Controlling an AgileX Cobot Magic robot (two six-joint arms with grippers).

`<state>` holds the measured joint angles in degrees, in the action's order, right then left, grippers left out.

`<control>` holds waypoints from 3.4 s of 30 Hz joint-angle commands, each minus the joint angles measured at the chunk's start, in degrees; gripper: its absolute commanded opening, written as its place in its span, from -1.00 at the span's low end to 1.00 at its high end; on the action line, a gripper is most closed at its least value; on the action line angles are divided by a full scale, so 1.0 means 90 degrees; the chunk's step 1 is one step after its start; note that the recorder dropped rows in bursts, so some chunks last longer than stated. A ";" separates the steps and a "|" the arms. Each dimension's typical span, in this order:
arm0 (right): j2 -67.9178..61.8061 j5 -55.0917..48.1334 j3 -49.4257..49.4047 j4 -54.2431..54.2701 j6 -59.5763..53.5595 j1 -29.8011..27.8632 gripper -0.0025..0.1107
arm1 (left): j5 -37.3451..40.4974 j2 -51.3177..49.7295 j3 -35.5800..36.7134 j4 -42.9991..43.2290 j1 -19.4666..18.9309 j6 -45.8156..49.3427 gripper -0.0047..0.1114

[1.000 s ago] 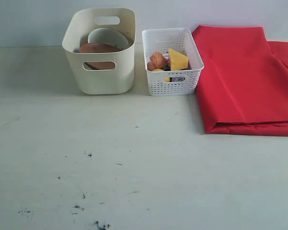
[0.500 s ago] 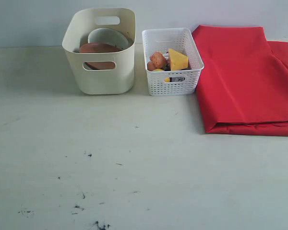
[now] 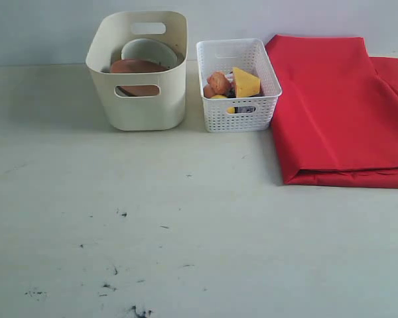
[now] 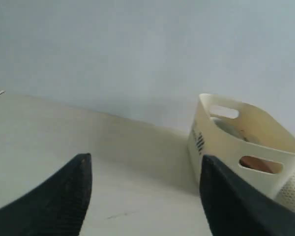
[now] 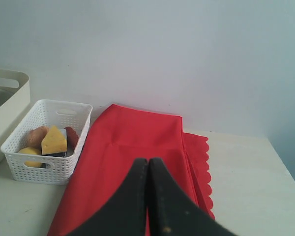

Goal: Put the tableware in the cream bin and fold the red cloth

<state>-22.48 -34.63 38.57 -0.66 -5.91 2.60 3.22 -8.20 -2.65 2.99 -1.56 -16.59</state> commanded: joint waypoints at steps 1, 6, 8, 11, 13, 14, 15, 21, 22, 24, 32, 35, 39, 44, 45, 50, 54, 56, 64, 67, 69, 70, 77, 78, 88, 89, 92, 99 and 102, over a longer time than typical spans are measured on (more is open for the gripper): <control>0.0042 0.0038 -0.0037 0.0022 0.0001 0.0010 -0.96 | 0.0214 0.0328 0.0295 -0.0105 -0.0333 -0.0061 0.14; 0.0042 0.0038 -0.0037 0.0022 0.0001 0.0010 -0.96 | 0.0883 0.0750 0.0295 -0.0066 -0.0333 -0.0061 0.14; 0.0042 0.0038 -0.0037 0.0022 0.0001 0.0010 -0.96 | 0.1286 0.0856 0.0295 -0.0066 -0.0333 -0.0036 0.14; 0.0042 0.0038 -0.0037 0.0022 0.0001 0.0010 -0.96 | 0.1672 0.0911 0.0295 -0.0066 -0.0333 -0.0017 0.14; 0.0042 0.0038 -0.0037 0.0022 0.0001 0.0010 -0.96 | 0.1719 0.0911 0.0295 -0.0015 -0.0333 -0.0002 0.14; 0.0042 0.0038 -0.0037 0.0022 0.0001 0.0010 -0.96 | 0.1763 0.0911 0.0295 -0.0015 -0.0333 0.0016 0.14; 0.0042 0.0038 -0.0037 0.0022 0.0001 0.0010 -0.96 | 0.1834 0.0911 0.0295 -0.0015 -0.0333 0.0030 0.14; 0.0042 0.0038 -0.0037 0.0022 0.0001 0.0010 -0.96 | 0.1858 0.0911 0.0295 0.0049 -0.0333 0.0954 0.14; 0.0042 0.0038 -0.0037 0.0022 0.0001 0.0010 -0.96 | 0.1858 0.0911 0.0295 0.0049 -0.0333 0.0964 0.14; 0.0042 0.0038 -0.0037 0.0022 0.0001 0.0010 -0.96 | 0.1870 0.0911 0.0295 0.0049 -0.0333 0.0964 0.14; 0.0042 0.0038 -0.0037 0.0022 0.0001 0.0010 -0.96 | 0.1870 0.0911 0.0295 0.0049 -0.0333 0.0964 0.14; 0.0042 0.0038 -0.0037 0.0022 0.0001 0.0010 -0.96 | 0.1870 0.0911 0.0295 0.0049 -0.0333 0.0964 0.14; 0.0042 0.0038 -0.0037 0.0022 0.0001 0.0010 -0.96 | 0.1870 0.0911 0.0295 0.0049 -0.0333 0.0964 0.14; 0.0042 0.0038 -0.0037 0.0022 0.0001 0.0010 -0.96 | 0.1870 0.0911 0.0295 0.0049 -0.0333 0.0964 0.14; 0.0042 0.0038 -0.0037 0.0022 0.0001 0.0010 -0.96 | 0.1870 0.0911 0.0295 0.0049 -0.0333 0.0964 0.14; 0.0042 0.0035 -0.0037 0.0005 -0.0036 0.0010 -0.96 | 0.1870 0.0911 0.0295 0.0049 -0.0333 0.0964 0.14; 0.0042 0.0035 -0.0037 0.0030 0.0005 0.0010 -0.96 | 0.1870 0.0911 0.0295 0.0049 -0.0333 0.0964 0.14; 0.0042 0.0035 -0.0037 0.0030 0.0005 0.0010 -0.96 | 0.1880 0.0911 0.0295 0.0049 -0.0333 0.0964 0.14; -0.0012 0.0820 -0.0938 0.0243 0.0020 0.0010 -0.96 | 0.1886 0.0911 0.0295 0.0049 -0.0333 0.0964 0.14; 0.0093 0.1273 -0.1394 0.0244 0.0153 0.0010 -0.96 | 0.1886 0.0911 0.0295 0.0049 -0.0333 0.0964 0.14; 0.0230 0.1537 -0.1694 0.0244 0.0153 0.0010 -0.96 | 0.1886 0.0911 0.0295 0.0049 -0.0333 0.0964 0.14; 0.0323 0.1615 -0.1856 0.0244 0.0153 0.0010 -0.96 | 0.1886 0.0911 0.0295 0.0049 -0.0333 0.0964 0.14; 0.1120 0.1937 -0.2987 0.0244 0.0459 0.0010 -0.96 | 0.1886 0.0911 0.0295 0.0049 -0.0333 0.0964 0.14; 0.1282 0.1987 -0.3188 0.0244 0.0524 0.0010 -0.96 | 0.1886 0.0911 0.0295 0.0049 -0.0333 0.0964 0.14; 0.2164 0.2060 -0.4229 0.0233 0.0657 0.0010 -0.96 | 0.1886 0.0911 0.0295 0.0049 -0.0333 0.0964 0.14; 0.2204 0.2032 -0.4285 0.0220 0.0657 0.0010 -0.96 | 0.1886 0.0911 0.0295 0.0049 -0.0333 0.0964 0.14; 0.2324 0.1946 -0.4285 0.0220 0.0657 0.0010 -0.96 | 0.1886 0.0911 0.0295 0.0049 -0.0333 0.0964 0.14; 0.2498 0.1969 -0.4285 0.0234 0.0657 0.0010 -0.96 | 0.1886 0.0911 0.0295 0.0049 -0.0333 0.0964 0.14; 0.2498 0.1970 -0.4285 0.0234 0.0657 0.0010 -0.96 | 0.1886 0.0911 0.0295 0.0049 -0.0333 0.0964 0.14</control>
<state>-0.31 -17.43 0.25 1.49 0.00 2.60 20.50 -0.35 0.02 3.16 -4.47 -8.18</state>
